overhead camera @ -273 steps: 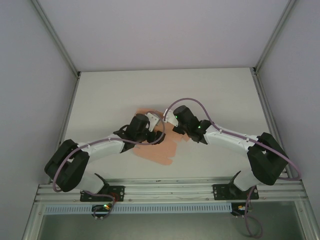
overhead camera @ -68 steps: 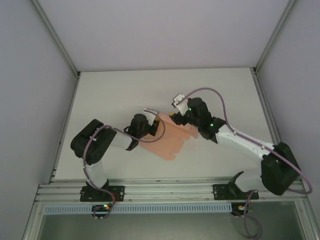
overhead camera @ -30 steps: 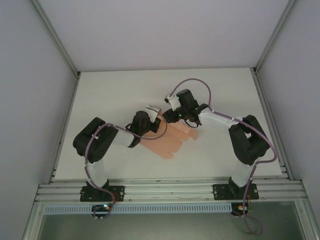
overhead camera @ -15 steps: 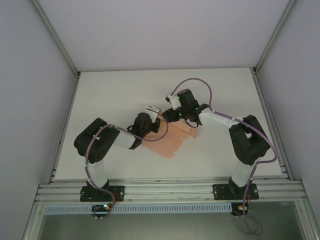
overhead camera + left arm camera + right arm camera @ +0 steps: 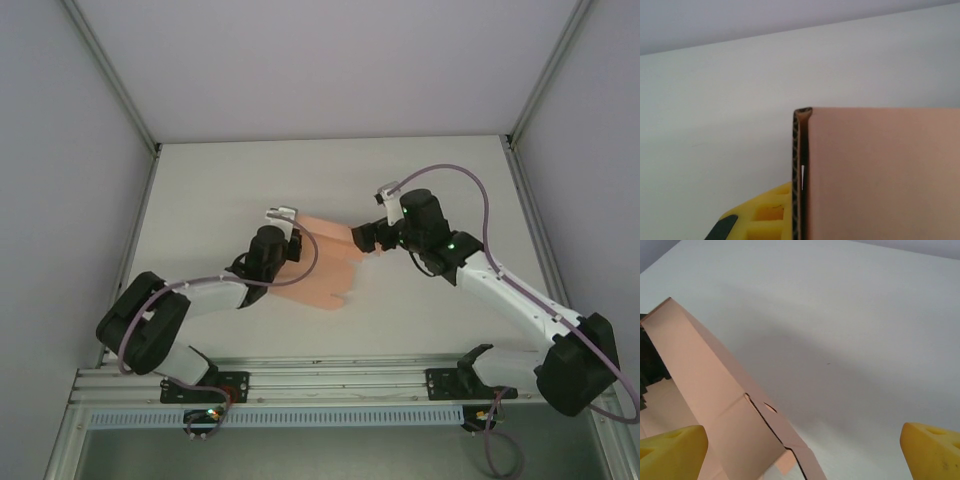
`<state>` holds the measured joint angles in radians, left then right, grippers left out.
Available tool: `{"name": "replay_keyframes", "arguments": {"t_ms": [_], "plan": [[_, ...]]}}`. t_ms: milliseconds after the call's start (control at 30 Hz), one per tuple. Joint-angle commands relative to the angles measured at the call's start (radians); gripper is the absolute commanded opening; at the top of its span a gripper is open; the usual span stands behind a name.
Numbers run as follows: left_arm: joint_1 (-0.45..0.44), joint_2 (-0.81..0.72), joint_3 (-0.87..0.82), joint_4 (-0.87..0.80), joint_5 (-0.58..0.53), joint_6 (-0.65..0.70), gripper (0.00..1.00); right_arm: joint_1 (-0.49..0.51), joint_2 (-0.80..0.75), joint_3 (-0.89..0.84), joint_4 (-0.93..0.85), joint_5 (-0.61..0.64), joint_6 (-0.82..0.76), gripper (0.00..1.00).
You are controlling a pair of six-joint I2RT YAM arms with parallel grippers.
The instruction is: Assemble paper box
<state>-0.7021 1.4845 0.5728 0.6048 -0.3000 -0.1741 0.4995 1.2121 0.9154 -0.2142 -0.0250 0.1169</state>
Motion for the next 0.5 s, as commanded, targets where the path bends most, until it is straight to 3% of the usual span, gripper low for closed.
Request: {"name": "replay_keyframes", "arguments": {"t_ms": [0,267,467], "plan": [[-0.011,-0.038,-0.017,-0.048,-0.024,-0.036,0.0,-0.006,0.017,-0.02,-0.053,0.047,0.017,1.0],[-0.011,-0.082,-0.025,-0.056,0.0,-0.053,0.0,-0.007,0.098,-0.069,0.053,0.018,0.034,1.0],[-0.014,-0.106,-0.024,-0.06,0.035,-0.069,0.0,-0.004,0.178,-0.058,0.181,-0.141,0.048,1.0]]}}
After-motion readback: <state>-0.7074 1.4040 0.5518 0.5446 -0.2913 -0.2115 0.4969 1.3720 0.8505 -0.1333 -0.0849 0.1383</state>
